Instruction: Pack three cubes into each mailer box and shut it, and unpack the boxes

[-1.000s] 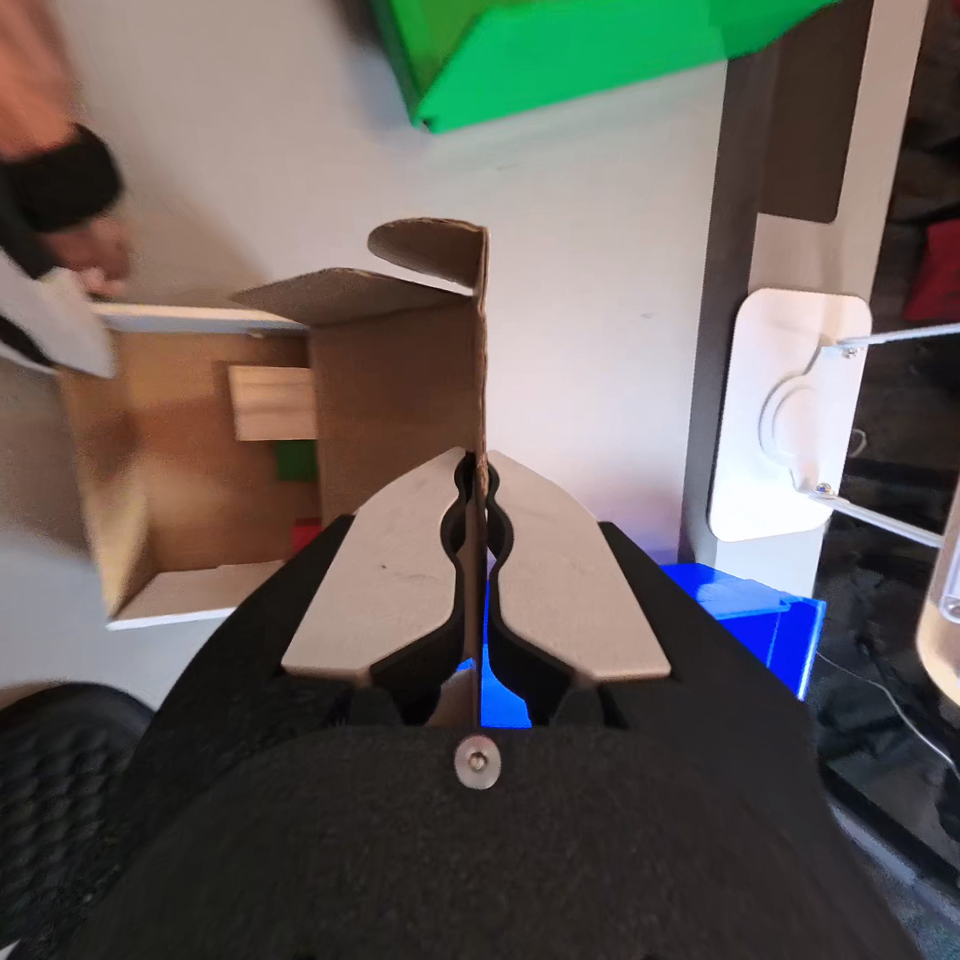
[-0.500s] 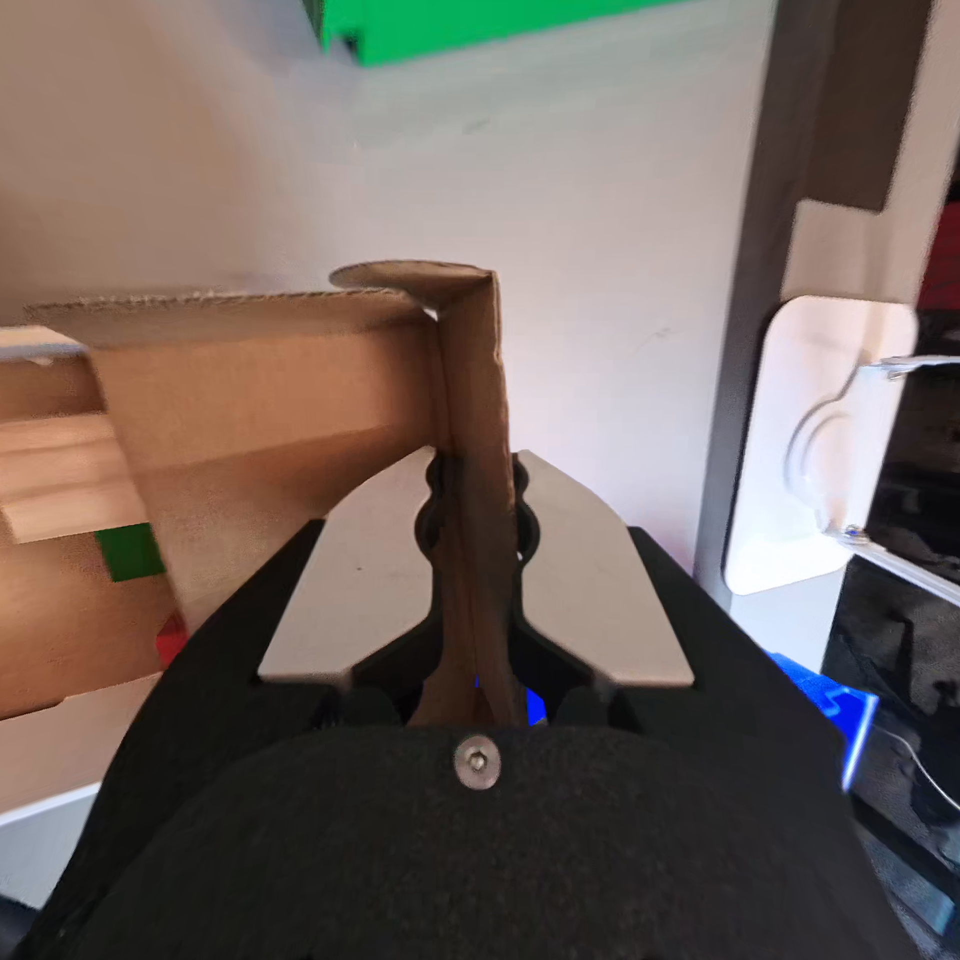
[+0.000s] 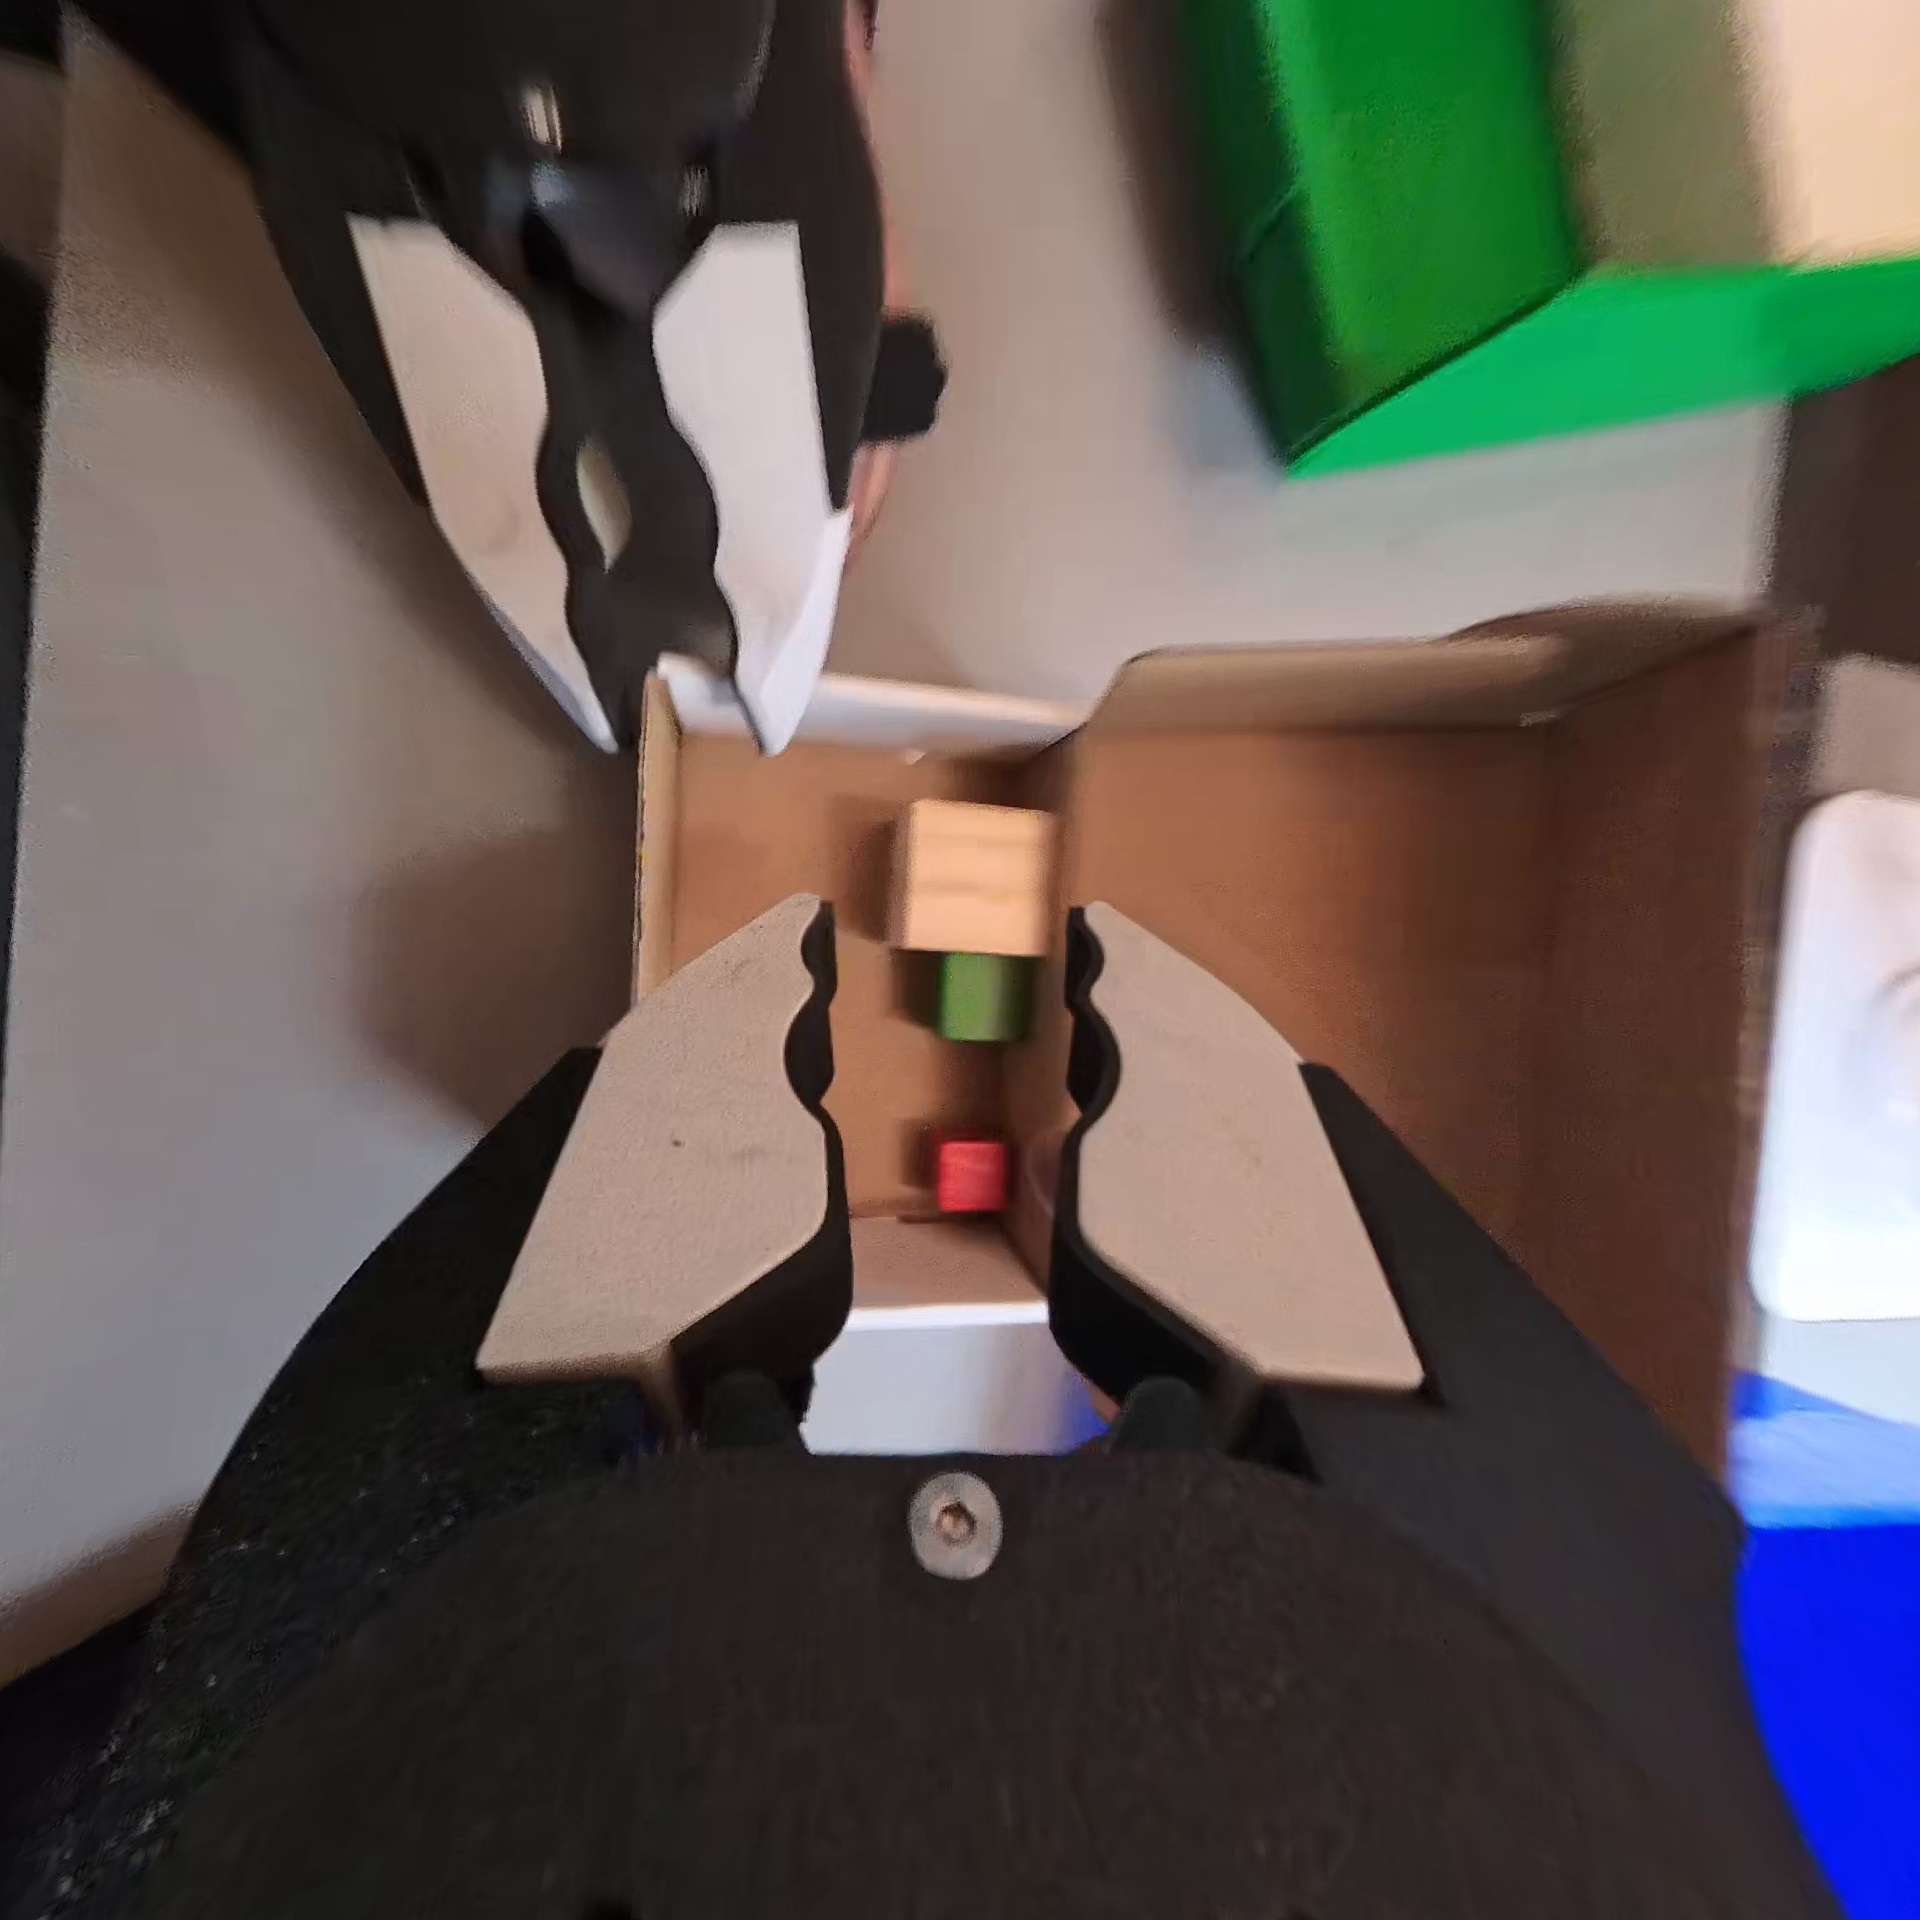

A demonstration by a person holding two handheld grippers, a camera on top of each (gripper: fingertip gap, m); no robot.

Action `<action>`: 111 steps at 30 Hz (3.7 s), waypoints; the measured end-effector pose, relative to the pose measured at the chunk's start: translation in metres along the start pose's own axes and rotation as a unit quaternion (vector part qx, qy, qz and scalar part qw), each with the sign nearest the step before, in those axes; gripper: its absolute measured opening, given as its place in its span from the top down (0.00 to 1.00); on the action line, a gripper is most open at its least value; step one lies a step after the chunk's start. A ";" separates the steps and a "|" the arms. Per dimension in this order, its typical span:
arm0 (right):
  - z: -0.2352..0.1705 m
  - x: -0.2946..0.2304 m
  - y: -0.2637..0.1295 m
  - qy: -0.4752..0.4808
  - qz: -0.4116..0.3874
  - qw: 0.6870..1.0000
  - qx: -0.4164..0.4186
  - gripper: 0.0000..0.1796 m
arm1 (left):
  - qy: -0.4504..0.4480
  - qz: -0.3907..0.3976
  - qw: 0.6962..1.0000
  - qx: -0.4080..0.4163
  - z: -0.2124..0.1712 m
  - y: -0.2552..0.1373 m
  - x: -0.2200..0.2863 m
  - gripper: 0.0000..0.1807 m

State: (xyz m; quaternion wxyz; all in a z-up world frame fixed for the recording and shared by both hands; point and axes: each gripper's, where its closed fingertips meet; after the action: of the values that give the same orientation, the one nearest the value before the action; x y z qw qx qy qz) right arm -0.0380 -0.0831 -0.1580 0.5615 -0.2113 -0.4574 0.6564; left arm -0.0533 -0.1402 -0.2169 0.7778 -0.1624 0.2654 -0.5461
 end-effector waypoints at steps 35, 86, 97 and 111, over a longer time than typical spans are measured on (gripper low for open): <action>-0.014 -0.013 0.026 -0.018 0.021 0.998 -0.060 0.76 | -0.107 0.096 0.988 0.055 0.012 -0.017 -0.033 0.60; -0.066 0.104 -0.083 0.027 -0.067 0.997 -0.033 0.73 | -0.137 0.120 0.980 0.077 0.015 -0.018 -0.043 0.60; -0.050 -0.005 0.044 -0.050 -0.009 0.988 -0.144 0.74 | -0.118 0.123 0.983 0.065 0.020 -0.020 -0.026 0.59; -0.057 -0.008 0.055 -0.040 -0.026 0.988 -0.148 0.80 | -0.119 0.119 0.984 0.060 0.018 -0.018 -0.024 0.60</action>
State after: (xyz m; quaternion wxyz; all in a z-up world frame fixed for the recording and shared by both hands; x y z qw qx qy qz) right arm -0.0201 -0.0674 -0.2337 0.5224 -0.2533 -0.5768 0.5747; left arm -0.0632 -0.1247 -0.1870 0.8715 -0.1465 0.1555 -0.4414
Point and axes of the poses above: each gripper's, where its closed fingertips meet, y out along the fingers, z out of its top, x = y × z across the jaws
